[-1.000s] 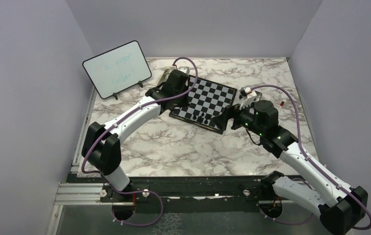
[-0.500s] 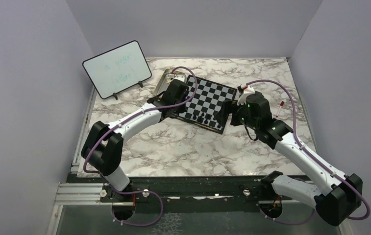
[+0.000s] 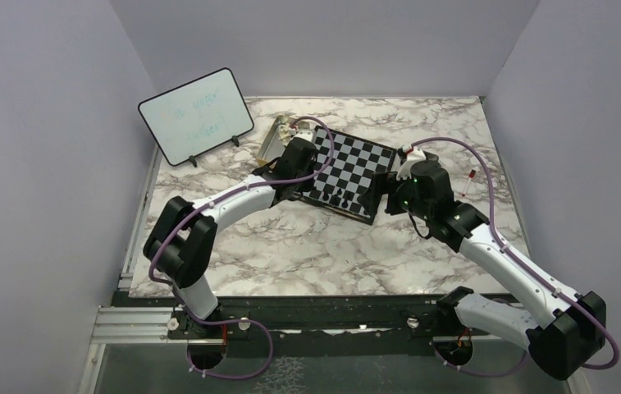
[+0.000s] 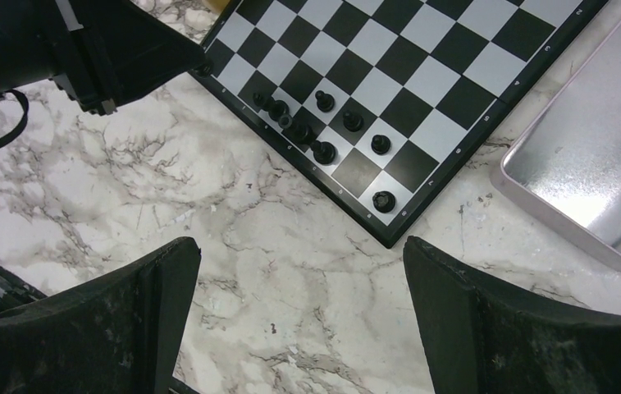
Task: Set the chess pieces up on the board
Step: Place the chess piece on the chessboard.
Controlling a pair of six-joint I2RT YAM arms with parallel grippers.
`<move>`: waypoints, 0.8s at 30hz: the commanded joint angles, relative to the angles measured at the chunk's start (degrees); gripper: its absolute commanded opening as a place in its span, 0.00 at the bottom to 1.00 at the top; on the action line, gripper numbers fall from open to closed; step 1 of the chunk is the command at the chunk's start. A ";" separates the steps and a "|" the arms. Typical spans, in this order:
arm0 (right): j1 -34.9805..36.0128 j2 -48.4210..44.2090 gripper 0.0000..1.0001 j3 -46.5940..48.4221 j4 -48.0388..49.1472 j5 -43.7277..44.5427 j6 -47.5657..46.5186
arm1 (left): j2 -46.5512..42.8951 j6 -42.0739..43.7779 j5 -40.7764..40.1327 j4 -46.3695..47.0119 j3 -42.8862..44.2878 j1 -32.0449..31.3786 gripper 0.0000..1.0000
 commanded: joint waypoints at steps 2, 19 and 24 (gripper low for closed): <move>0.31 -0.30 1.00 0.31 1.88 -1.99 0.22 | 1.83 0.81 -0.53 3.30 -1.19 -0.11 0.07; 0.31 -1.32 1.00 -0.74 1.53 -1.87 -0.91 | 7.79 -0.01 -2.43 6.44 -0.65 0.06 0.07; 0.31 -1.51 1.00 -0.47 1.04 -1.39 -1.78 | 8.51 -0.44 -2.80 6.63 -0.02 0.06 0.07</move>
